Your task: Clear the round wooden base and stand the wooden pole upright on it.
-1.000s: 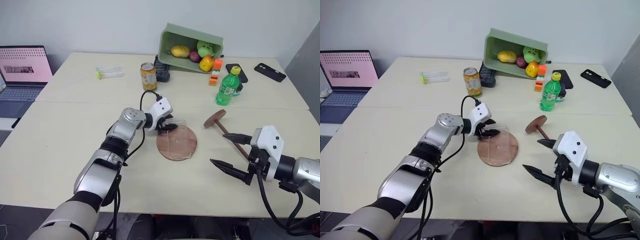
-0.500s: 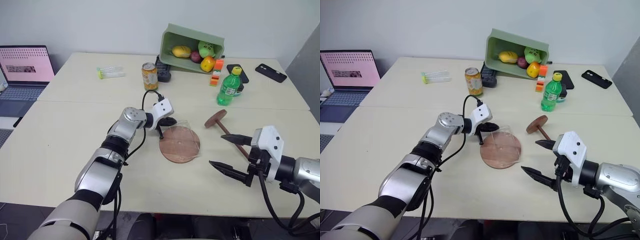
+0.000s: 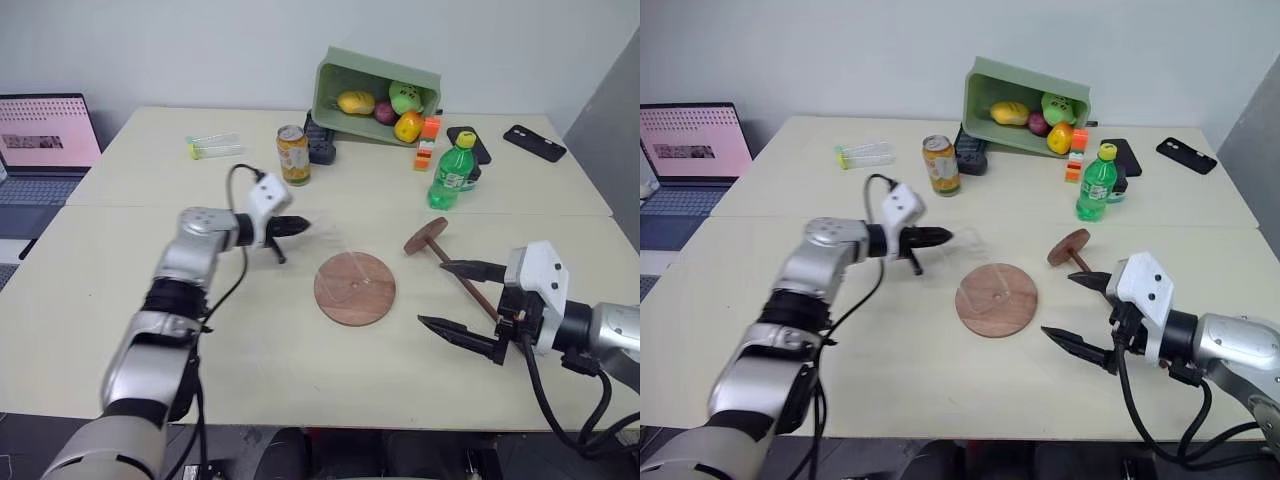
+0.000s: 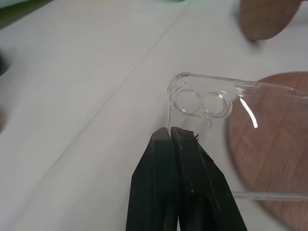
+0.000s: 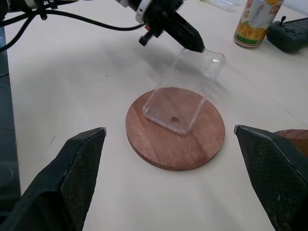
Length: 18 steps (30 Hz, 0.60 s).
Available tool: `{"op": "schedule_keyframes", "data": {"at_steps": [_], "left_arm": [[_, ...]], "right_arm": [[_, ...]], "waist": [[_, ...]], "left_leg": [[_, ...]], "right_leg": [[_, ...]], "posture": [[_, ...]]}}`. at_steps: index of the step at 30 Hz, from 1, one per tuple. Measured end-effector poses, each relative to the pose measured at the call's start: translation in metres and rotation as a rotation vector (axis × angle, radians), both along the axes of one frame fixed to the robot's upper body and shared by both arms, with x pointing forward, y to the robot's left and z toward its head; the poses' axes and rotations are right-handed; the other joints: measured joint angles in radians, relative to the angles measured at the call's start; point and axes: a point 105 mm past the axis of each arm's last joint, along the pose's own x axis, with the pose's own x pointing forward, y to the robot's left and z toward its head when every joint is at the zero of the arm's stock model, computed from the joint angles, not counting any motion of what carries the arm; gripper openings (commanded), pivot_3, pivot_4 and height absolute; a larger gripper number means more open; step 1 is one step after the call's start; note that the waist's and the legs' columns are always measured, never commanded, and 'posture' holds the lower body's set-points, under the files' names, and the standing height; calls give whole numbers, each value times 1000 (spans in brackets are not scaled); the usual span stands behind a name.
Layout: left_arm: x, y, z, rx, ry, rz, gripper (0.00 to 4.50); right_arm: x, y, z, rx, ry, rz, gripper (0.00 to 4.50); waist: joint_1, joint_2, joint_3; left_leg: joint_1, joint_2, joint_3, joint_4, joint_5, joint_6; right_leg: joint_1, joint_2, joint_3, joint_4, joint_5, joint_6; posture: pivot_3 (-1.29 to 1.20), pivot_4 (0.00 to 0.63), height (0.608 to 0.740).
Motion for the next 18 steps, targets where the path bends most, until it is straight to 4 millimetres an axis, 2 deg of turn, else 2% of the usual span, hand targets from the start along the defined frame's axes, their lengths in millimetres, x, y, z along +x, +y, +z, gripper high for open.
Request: {"op": "schedule_keyframes", "data": {"at_steps": [3, 7, 11, 15, 18], "left_arm": [[-4, 43, 1, -42, 14, 172, 11], [-15, 117, 2, -134, 4, 491, 11], [-25, 166, 1, -205, -25, 732, 11], [-33, 194, -18, -212, -15, 882, 11], [-35, 201, -23, -213, -21, 932, 464]], "right_arm": [[2, 6, 1, 4, 1, 41, 4500], [6, 18, 6, 18, -9, 118, 4500], [9, 28, 9, 34, -9, 194, 4500], [11, 38, 10, 22, -14, 278, 4500], [13, 40, 10, 12, -14, 307, 4500]], "waist": [[2, 0, 0], [2, 0, 0], [8, -1, 0], [10, -2, -1], [10, -3, -1]], "left_leg": [[-1, 1, -1, 1, 0, 0], [-1, 7, -1, 1, 0, 0], [-1, 7, -2, 1, 0, 0], [-1, 6, -2, 1, 0, 0], [-2, 7, -2, 1, 0, 0]], "right_leg": [[0, -1, 0, 0, 0, 0], [0, -1, 0, 0, 0, 0], [0, -1, 0, 0, 0, 0], [0, -2, -1, 0, 0, 0], [-1, -2, -1, 0, 0, 0]], "posture": [[0, 150, 740], [0, 150, 740], [0, 150, 740], [0, 150, 740], [0, 150, 740]]}}
